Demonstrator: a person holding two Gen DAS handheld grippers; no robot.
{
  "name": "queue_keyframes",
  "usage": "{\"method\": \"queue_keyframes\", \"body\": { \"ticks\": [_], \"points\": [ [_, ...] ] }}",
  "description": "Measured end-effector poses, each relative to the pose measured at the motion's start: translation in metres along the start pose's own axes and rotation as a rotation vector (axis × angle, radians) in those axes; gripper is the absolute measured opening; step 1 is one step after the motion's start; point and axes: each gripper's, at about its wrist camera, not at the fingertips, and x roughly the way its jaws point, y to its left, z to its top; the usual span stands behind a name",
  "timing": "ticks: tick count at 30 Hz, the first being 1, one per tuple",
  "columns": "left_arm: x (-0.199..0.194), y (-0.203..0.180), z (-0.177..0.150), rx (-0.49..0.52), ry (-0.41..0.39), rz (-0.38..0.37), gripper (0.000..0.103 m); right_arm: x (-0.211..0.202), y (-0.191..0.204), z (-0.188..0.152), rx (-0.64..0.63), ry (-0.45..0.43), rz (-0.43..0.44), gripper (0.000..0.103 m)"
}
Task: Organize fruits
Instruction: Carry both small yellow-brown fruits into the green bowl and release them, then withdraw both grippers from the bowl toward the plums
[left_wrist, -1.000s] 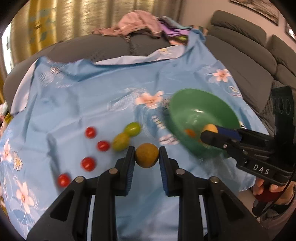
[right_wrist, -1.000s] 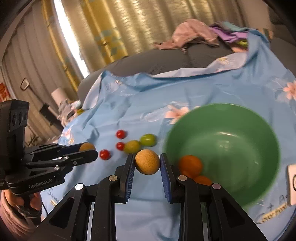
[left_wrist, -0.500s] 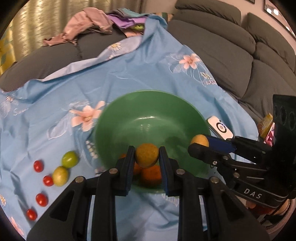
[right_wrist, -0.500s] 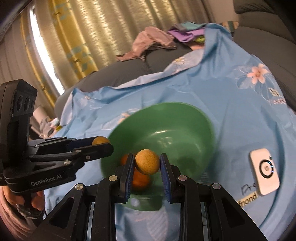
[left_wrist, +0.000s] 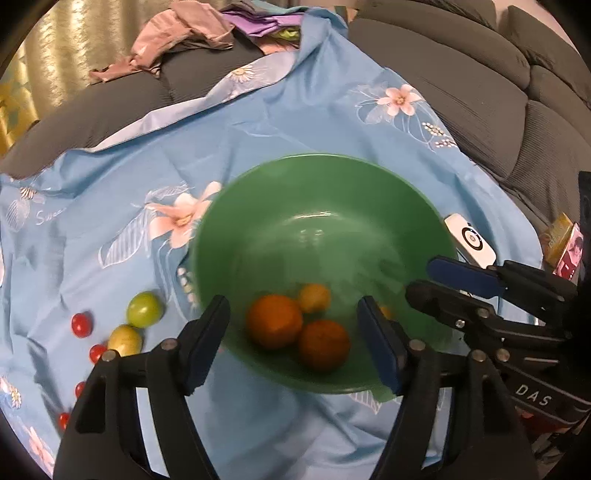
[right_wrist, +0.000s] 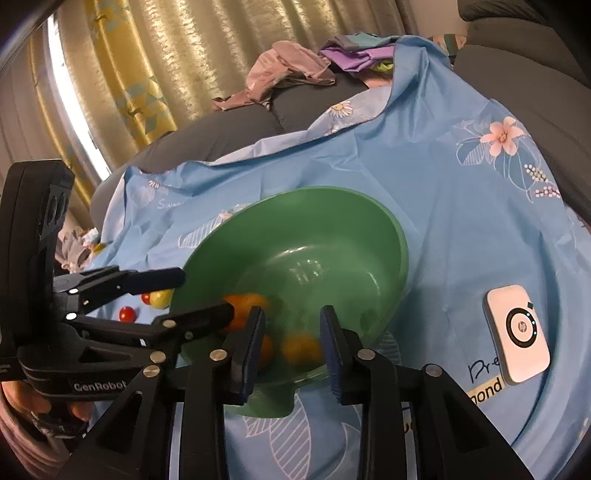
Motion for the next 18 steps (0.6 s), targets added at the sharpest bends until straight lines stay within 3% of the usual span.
{"method": "queue_keyframes", "body": {
  "ticks": [5, 18],
  "points": [
    [-0.019, 0.008, -0.011, -0.035, -0.024, 0.032, 0.083, -0.009, 0.004, -0.001, -0.004, -0.013, 0.004, 0.032],
    [-0.078, 0.047, -0.084, -0.229, -0.013, 0.108, 0.084, -0.038, 0.053, -0.014, -0.079, -0.021, 0.114, 0.032]
  ]
}}
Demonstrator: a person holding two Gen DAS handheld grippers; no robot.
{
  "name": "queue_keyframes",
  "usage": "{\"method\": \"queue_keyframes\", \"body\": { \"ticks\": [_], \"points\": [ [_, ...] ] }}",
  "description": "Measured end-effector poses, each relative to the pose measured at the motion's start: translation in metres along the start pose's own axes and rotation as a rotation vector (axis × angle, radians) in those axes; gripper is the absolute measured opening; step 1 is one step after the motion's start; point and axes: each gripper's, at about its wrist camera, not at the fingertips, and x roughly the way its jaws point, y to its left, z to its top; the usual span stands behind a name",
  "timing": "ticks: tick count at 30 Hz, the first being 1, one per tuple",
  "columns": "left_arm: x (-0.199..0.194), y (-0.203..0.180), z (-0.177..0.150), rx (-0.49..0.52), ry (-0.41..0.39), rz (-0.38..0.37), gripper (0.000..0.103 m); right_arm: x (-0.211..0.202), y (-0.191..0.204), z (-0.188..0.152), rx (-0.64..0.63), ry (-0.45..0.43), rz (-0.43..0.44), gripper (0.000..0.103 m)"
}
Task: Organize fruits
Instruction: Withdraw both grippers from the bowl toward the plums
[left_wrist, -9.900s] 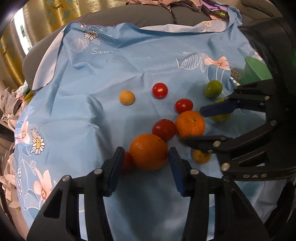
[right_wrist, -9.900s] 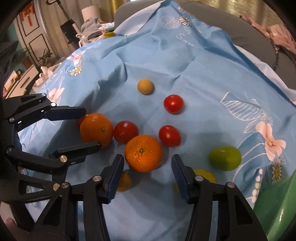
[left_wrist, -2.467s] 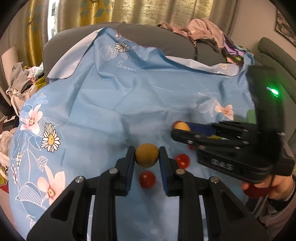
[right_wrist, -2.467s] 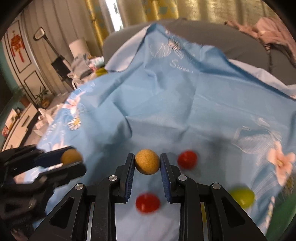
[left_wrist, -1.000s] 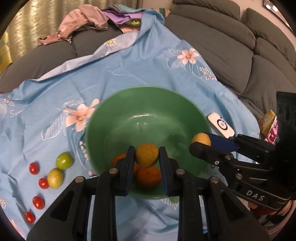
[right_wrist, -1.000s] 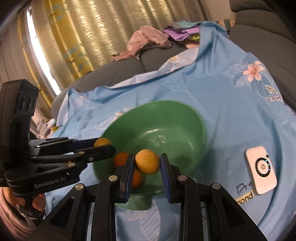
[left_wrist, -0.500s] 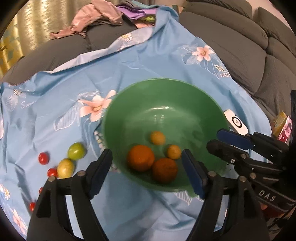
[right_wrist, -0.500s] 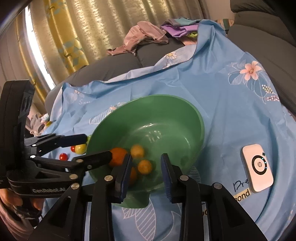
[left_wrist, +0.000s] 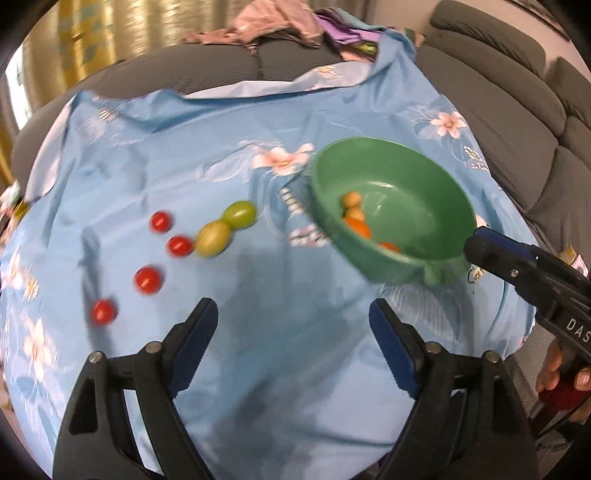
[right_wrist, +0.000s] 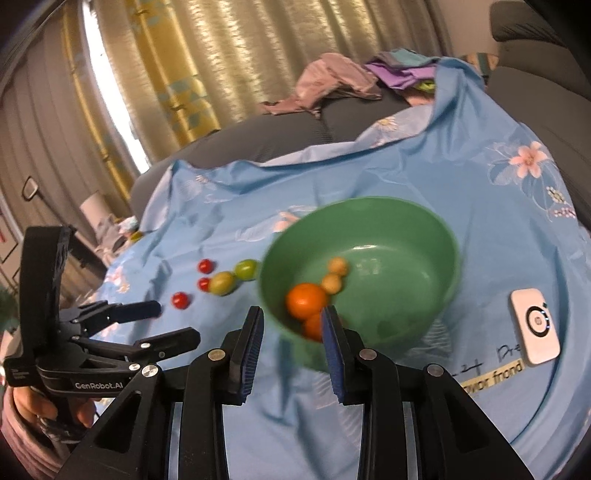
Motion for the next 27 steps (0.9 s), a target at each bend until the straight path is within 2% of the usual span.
{"method": "queue_keyframes", "body": {
  "ticks": [13, 27],
  "points": [
    [-0.063, 0.027, -0.044, -0.072, -0.069, 0.056, 0.084, -0.01, 0.065, -0.01, -0.086, 0.008, 0.114, 0.032],
    [-0.12, 0.009, -0.061, -0.073, -0.193, 0.087, 0.084, -0.036, 0.089, -0.021, -0.118, -0.015, 0.16, 0.032]
  ]
}}
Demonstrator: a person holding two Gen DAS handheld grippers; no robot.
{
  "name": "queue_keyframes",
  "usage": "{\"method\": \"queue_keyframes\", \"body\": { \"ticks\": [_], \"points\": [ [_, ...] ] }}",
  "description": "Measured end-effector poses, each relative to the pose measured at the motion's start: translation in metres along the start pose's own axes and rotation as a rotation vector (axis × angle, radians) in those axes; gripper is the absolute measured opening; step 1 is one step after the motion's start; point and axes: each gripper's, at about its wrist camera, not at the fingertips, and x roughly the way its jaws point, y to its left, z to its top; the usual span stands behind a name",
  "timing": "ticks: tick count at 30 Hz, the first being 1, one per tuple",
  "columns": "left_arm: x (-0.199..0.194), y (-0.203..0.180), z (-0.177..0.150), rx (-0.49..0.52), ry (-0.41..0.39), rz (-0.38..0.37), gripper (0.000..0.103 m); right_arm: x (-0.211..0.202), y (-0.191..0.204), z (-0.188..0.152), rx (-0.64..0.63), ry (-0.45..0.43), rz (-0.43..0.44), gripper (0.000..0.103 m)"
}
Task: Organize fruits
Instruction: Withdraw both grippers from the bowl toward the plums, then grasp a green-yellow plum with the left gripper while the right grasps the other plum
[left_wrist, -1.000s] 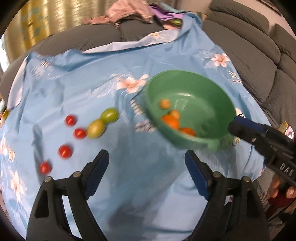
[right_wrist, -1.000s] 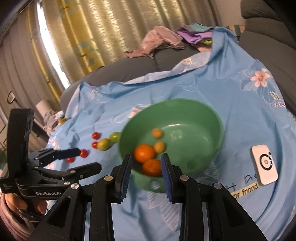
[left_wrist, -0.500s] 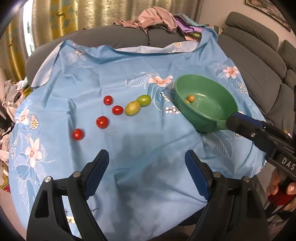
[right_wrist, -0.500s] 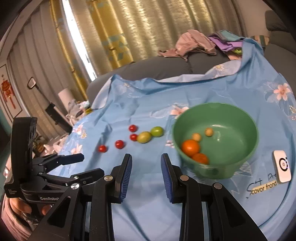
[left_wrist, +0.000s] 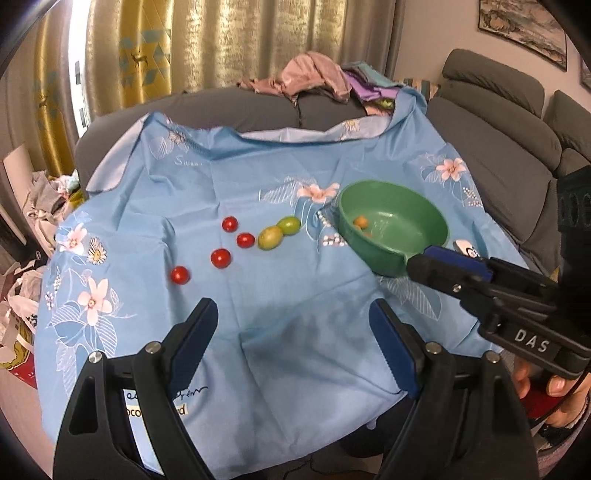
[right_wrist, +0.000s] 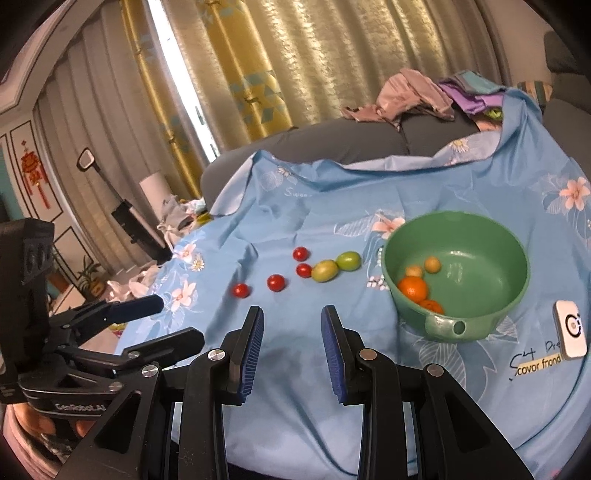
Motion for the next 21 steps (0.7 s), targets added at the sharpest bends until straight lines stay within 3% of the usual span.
{"method": "queue_keyframes", "body": {
  "ticks": [5, 10, 21],
  "points": [
    [-0.007, 0.002, -0.005, 0.003, -0.027, -0.006, 0.084, 0.001, 0.001, -0.004, -0.004, -0.005, -0.018, 0.032],
    [0.006, 0.016, -0.009, -0.001, -0.044, -0.036, 0.084, 0.02, -0.005, -0.01, 0.0, 0.046, -0.024, 0.032],
    [0.078, 0.057, 0.005, -0.054, 0.065, -0.067, 0.084, 0.103, -0.018, 0.004, 0.007, 0.174, -0.024, 0.032]
  ]
}}
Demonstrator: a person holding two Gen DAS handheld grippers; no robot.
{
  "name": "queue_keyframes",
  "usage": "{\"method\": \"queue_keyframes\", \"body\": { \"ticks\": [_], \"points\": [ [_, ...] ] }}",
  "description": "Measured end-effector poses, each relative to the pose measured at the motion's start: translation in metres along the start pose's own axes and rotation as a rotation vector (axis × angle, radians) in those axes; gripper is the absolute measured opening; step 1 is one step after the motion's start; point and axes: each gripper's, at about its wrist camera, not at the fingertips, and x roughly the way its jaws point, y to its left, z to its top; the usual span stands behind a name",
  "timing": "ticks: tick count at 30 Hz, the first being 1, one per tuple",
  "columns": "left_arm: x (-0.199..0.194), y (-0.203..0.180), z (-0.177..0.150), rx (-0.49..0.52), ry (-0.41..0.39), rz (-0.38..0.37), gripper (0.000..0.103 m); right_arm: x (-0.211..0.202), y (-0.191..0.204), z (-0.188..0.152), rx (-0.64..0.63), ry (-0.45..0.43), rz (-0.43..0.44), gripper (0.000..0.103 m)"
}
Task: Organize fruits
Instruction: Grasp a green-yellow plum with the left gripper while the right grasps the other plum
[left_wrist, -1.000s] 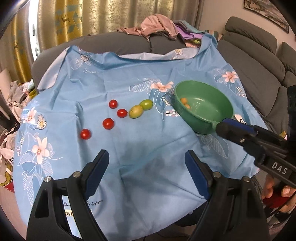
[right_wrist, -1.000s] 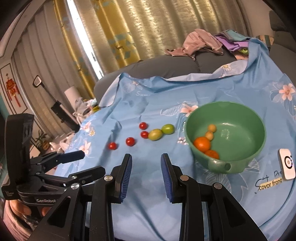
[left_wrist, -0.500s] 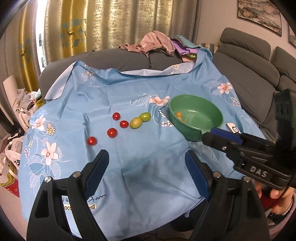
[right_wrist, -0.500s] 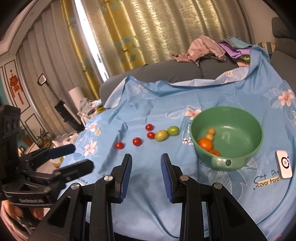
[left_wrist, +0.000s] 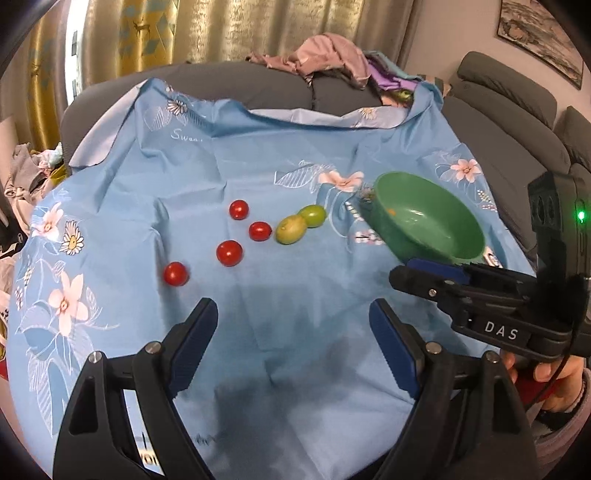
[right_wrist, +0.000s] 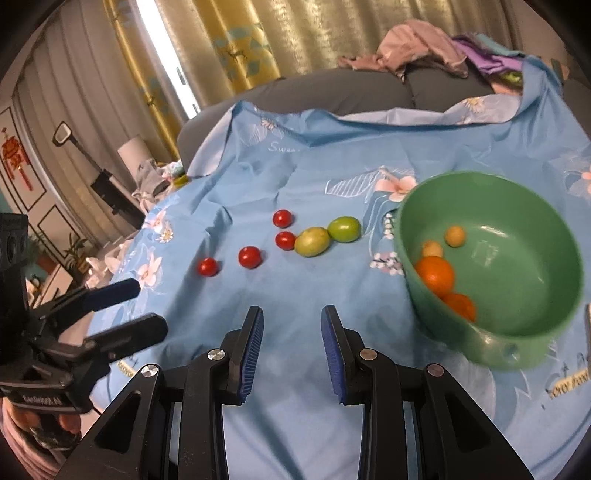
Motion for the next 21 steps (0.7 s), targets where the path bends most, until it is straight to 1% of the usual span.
{"method": "queue_keyframes", "body": {
  "ticks": [3, 7, 13, 17, 21],
  "points": [
    [0.016, 0.007, 0.007, 0.005, 0.02, -0.024, 0.084, 0.018, 0.002, 0.01, -0.026, 0.027, -0.01, 0.032],
    [0.04, 0.015, 0.017, 0.023, 0.058, -0.032, 0.083, 0.034, 0.003, 0.027, -0.081, 0.057, -0.042, 0.033],
    [0.079, 0.023, 0.038, 0.035, 0.086, -0.058, 0.083, 0.059, 0.006, 0.06, -0.209, 0.123, -0.113, 0.033],
    [0.102, 0.017, 0.049, 0.07, 0.097, -0.104, 0.078, 0.083, 0.001, 0.077, -0.288, 0.226, -0.147, 0.033],
    [0.128, 0.012, 0.058, 0.076, 0.12, -0.135, 0.069, 0.095, -0.007, 0.088, -0.325, 0.272, -0.177, 0.033]
  ]
}}
